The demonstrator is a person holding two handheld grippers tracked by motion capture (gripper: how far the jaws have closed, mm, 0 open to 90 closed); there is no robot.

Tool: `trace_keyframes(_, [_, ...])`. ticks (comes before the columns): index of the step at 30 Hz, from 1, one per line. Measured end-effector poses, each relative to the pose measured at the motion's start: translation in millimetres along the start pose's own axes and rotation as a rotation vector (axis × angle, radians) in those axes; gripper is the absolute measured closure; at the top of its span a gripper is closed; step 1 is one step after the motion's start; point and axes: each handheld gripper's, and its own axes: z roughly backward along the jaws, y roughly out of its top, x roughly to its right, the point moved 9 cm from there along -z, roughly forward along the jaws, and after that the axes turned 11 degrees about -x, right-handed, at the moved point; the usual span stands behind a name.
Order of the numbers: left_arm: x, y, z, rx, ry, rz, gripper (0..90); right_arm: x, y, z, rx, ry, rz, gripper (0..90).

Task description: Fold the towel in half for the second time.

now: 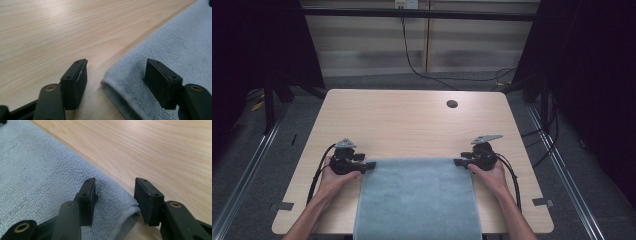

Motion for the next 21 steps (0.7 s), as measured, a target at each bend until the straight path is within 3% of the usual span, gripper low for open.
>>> trace_keyframes(4, [6.8, -2.7, -0.4, -0.011, -0.011, -0.049, 59.3, -3.4, -1.6, 0.0, -0.003, -0.002, 0.010, 58.6])
trace_keyframes(8, [9.6, -6.5, 1.3, -0.008, -0.035, -0.049, 73.8, -7.6, -6.5, 1.8, -0.006, 0.016, 0.004, 74.3])
trace_keyframes(10, [10.4, -6.4, 2.2, -0.007, -0.047, -0.043, 76.3, -9.4, -8.2, 3.2, -0.010, 0.032, -0.007, 81.1])
trace_keyframes(14, [11.0, -1.5, 6.4, 0.015, -0.057, -0.035, 78.9, -11.6, -6.2, 8.4, -0.003, 0.028, -0.006, 83.6])
trace_keyframes(17, [10.7, 9.1, 17.0, 0.080, -0.083, -0.009, 79.5, -11.2, 1.2, 17.4, 0.044, 0.040, -0.015, 84.0])
trace_keyframes(21, [11.0, 21.9, 27.4, 0.124, -0.079, 0.000, 80.6, -11.4, 14.7, 29.9, 0.102, 0.045, -0.009, 84.1])
